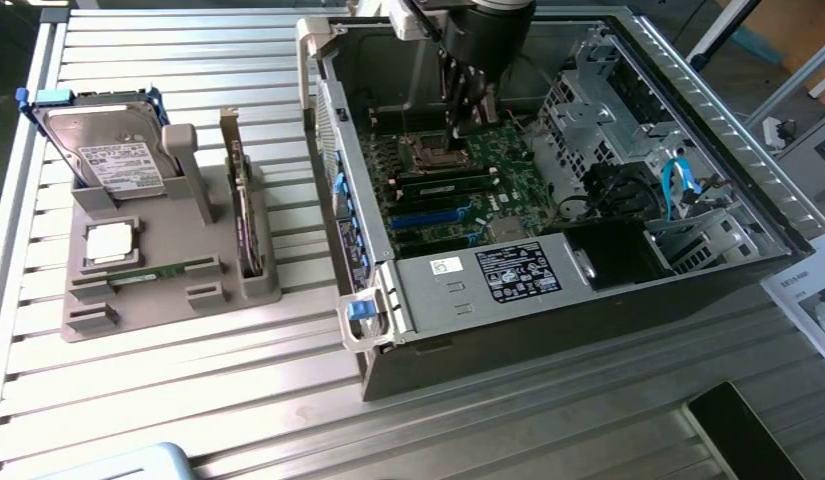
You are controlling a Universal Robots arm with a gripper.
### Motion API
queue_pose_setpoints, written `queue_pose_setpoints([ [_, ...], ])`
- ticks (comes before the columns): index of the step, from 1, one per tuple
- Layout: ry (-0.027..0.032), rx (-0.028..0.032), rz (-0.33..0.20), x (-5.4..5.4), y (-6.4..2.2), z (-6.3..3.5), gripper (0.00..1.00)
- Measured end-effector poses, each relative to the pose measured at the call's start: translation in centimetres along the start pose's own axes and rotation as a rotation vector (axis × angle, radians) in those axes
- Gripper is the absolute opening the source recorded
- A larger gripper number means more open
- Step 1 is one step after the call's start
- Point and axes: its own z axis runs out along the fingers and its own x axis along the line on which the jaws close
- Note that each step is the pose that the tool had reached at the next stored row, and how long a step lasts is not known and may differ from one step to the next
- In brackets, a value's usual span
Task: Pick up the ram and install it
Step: 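Press down the ram until it locks into place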
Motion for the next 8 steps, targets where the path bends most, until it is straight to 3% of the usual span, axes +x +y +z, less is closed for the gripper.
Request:
queue_pose_setpoints([
  [5,-0.0001,-0.0056,0.0,0.0,-1.46,0.04,0.11],
  [8,0.0,-0.0083,0.0,0.0,-1.92,0.04,0.11],
])
